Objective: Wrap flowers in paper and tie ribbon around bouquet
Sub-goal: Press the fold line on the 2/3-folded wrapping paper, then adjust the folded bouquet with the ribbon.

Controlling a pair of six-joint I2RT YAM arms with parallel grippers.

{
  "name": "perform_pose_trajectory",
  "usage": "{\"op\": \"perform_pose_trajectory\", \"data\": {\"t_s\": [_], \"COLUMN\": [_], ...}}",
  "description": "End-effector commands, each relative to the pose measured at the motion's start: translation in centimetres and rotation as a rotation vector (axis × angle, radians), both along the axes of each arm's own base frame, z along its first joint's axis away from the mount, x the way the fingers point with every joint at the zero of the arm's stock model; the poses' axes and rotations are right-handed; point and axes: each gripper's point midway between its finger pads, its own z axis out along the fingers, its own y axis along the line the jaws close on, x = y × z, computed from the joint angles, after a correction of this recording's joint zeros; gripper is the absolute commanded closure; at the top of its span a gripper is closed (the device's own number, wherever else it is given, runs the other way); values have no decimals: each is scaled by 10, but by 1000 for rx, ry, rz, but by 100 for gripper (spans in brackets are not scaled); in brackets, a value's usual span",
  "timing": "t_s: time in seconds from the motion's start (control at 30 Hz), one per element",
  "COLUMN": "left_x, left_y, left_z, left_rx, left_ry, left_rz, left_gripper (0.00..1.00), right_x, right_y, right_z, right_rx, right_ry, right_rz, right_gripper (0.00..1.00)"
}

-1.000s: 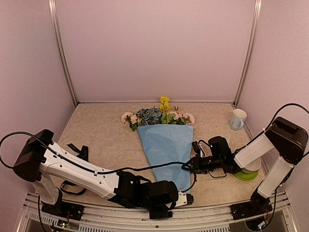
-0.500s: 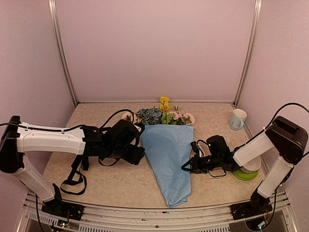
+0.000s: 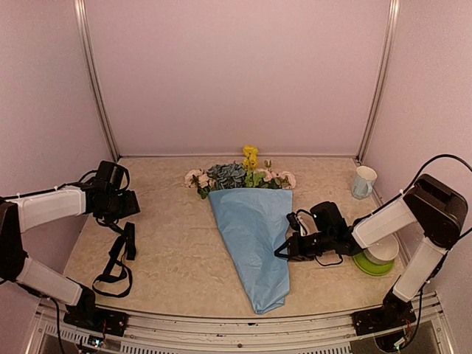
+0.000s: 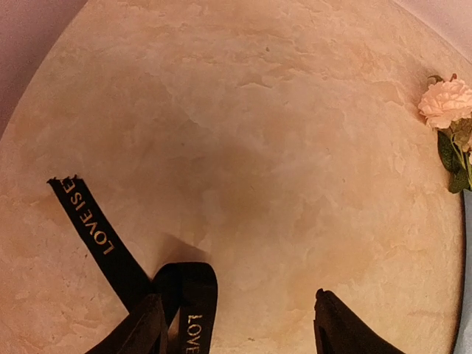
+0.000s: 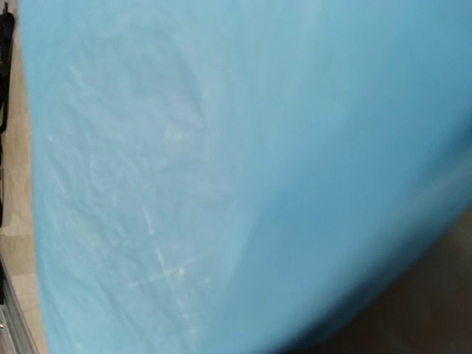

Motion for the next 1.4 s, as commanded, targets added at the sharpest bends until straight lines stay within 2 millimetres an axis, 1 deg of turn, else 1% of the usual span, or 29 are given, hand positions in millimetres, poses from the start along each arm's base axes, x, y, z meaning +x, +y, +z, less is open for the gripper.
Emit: {"op": "perform_pose_trajectory", "data": {"t_s": [0.0, 0.07, 0.1, 0.13, 0.2, 0.27, 0.37, 0.5, 0.57, 0.6, 0.7, 0.73, 0.83, 0.9, 0.97, 1.0, 1.07, 1.1, 1.13, 1.17, 1.2, 1.23, 1.3, 1.33, 1.37], "left_x": [11, 5, 4, 5, 9, 13, 16, 16, 16, 16, 18, 20, 32, 40, 48, 51, 47, 42, 33, 21, 7, -8, -40, -54, -68], "left_y": [-14, -6, 6, 14, 22, 26, 23, 6, 6, 6, 3, 1, -14, -39, -69, -87, -125, -144, -159, -174, -186, -192, -207, -213, -219], "left_z": [-17, -32, -36, -37, -39, -46, -61, -82, -85, -85, -75, -68, -29, 2, 46, 75, 141, 177, 212, 252, 279, 304, 336, 346, 351], "left_rx": [-81, -36, -16, -4, 2, -16, -31, -102, -102, -100, -97, -89, -42, -32, -9, 32, 132, 167, 183, 187, 174, 149, 81, 52, 30], "left_ry": [17, 54, 64, 62, 58, 69, 98, 136, 141, 140, 116, 95, -11, -74, -150, -204, -332, -413, -495, -595, -670, -740, -845, -879, -902], "left_rz": [-19, -3, 29, 47, 65, 82, 74, 22, 20, 17, -3, -11, -75, -158, -256, -309, -422, -466, -513, -564, -611, -652, -756, -808, -858], "left_gripper": [33, 33, 33, 33, 33, 34, 38, 54, 64, 71, 100, 100, 100, 100, 100, 100, 100, 100, 100, 100, 100, 100, 100, 100, 100], "right_x": [0, 1, 1, 1, 0, -1, -1, -2, -1, -1, -1, -1, 0, 0, 1, 1, 2, 2, 2, 3, 3, 3, 4, 5, 5], "right_y": [7, 8, 8, 9, 8, 6, 5, 3, 1, 1, -1, -1, -2, -3, -3, -2, -3, -4, -3, -3, -3, -2, -2, -1, -1], "right_z": [-3, -3, -3, -3, -3, -3, -2, -4, -5, -5, -4, -3, -3, -5, -5, -5, -5, -6, -6, -6, -6, -6, -8, -7, -8], "right_rx": [-15, -17, -15, -12, -10, -13, -15, -33, -40, -40, -42, -42, -48, -55, -61, -64, -70, -72, -72, -72, -72, -70, -71, -69, -67], "right_ry": [-2, -4, -2, -1, 6, 8, 7, 6, 3, 2, -3, -4, -5, -2, -2, -3, -4, -1, -3, -3, -3, -4, 3, 2, 6], "right_rz": [42, 43, 40, 40, 38, 29, 26, 26, 21, 18, 5, 3, -2, -1, 1, 1, -2, -5, -6, -6, -6, -6, -8, -8, -7], "right_gripper": [100, 100, 100, 100, 100, 100, 100, 100, 100, 100, 100, 100, 100, 100, 100, 100, 100, 100, 100, 100, 100, 100, 100, 100, 100]}}
